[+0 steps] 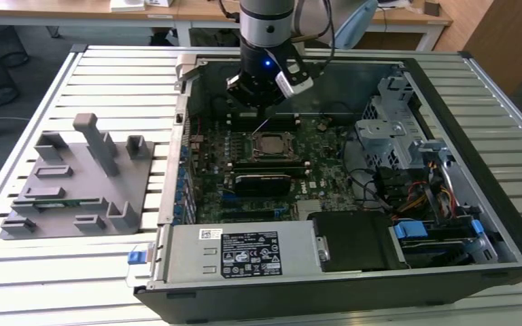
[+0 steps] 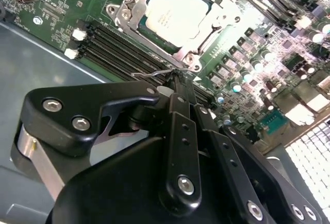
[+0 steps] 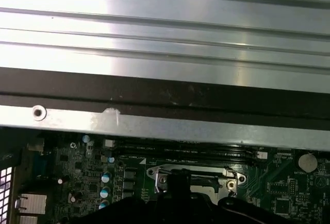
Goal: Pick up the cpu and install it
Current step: 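Install the first cpu locking lever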
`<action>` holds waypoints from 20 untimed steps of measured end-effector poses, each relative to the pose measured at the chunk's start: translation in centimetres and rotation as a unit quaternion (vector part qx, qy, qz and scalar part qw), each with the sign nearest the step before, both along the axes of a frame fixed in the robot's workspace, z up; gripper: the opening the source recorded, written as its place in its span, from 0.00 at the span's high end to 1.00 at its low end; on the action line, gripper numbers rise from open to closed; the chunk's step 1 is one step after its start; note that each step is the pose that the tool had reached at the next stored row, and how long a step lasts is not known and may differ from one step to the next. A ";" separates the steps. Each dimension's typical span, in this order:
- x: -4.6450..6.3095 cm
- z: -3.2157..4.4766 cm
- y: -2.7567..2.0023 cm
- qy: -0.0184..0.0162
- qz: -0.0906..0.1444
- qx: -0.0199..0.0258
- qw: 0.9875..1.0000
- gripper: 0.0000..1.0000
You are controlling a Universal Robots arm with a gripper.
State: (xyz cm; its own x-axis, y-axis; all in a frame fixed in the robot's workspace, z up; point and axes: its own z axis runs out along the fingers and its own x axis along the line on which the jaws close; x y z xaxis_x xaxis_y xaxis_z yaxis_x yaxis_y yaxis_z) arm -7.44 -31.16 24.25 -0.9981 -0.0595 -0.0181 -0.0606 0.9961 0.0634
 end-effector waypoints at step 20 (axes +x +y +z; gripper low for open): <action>1.6 -1.08 0.56 0.000 0.000 0.000 1.000 0.89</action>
